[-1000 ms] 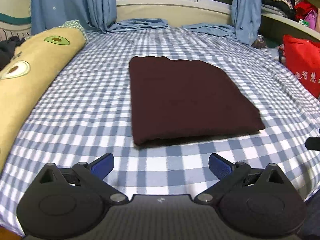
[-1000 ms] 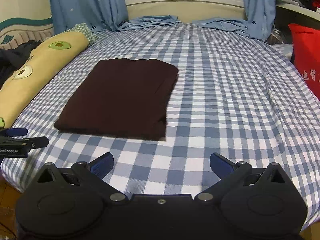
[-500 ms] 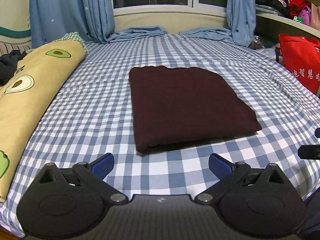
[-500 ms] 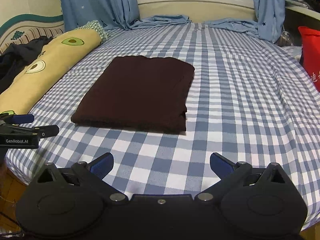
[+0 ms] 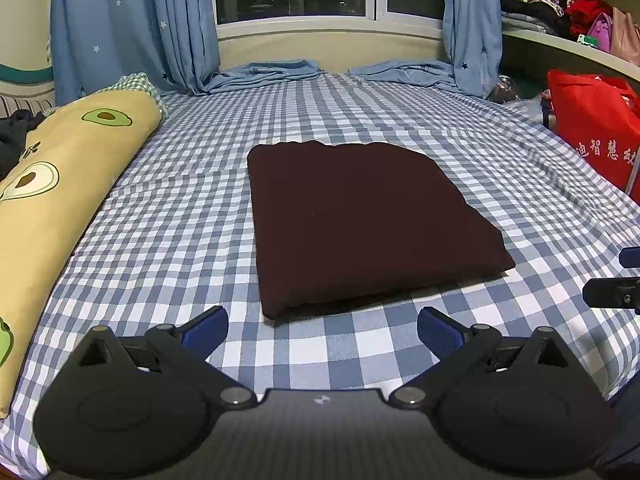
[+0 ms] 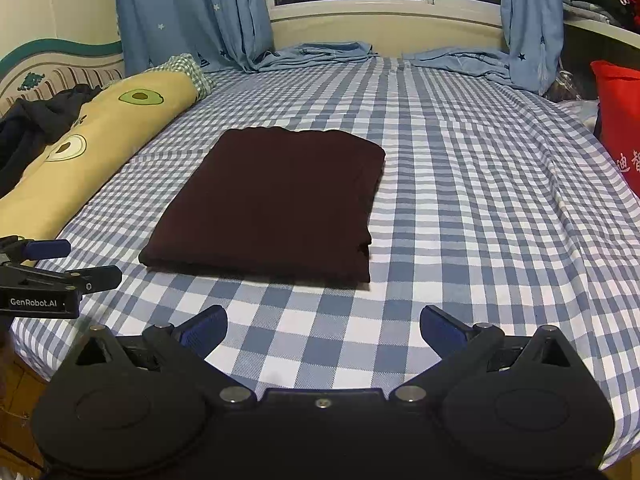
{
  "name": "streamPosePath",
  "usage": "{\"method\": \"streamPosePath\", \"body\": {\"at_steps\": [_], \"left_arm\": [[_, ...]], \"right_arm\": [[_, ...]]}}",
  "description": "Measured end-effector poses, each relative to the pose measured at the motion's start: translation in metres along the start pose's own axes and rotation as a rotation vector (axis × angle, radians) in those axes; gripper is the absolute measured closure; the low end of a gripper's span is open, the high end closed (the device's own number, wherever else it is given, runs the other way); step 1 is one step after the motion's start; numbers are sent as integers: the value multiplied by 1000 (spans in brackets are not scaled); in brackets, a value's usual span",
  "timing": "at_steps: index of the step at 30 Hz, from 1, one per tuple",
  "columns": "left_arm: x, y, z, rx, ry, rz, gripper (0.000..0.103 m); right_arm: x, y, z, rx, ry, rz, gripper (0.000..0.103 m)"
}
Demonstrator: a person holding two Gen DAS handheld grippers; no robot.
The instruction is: Fold small clothes
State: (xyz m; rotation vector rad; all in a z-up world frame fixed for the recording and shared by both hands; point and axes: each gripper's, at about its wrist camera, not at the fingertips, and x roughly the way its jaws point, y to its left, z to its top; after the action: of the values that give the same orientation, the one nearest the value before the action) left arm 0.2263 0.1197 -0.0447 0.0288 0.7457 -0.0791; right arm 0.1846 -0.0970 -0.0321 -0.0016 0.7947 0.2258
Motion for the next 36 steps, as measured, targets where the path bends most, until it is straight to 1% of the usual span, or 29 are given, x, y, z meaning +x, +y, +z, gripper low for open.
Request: {"method": "streamPosePath", "body": {"at_steps": [7, 23, 27, 31, 36], "left_arm": [[0, 5, 1, -18, -23, -17, 1], [-6, 5, 2, -20, -79, -10, 1], [-5, 4, 1, -15, -74, -21, 1], [-2, 3, 1, -7, -65, 4, 1], [-7, 2, 2, -6, -91, 12, 1]], "right_arm": [[3, 3, 3, -9, -6, 0, 1], [11, 6, 4, -17, -2, 5, 1], [12, 7, 5, -21, -2, 7, 1], [13, 7, 4, -18, 2, 7, 1], [15, 7, 4, -18, 9, 4, 1]]}}
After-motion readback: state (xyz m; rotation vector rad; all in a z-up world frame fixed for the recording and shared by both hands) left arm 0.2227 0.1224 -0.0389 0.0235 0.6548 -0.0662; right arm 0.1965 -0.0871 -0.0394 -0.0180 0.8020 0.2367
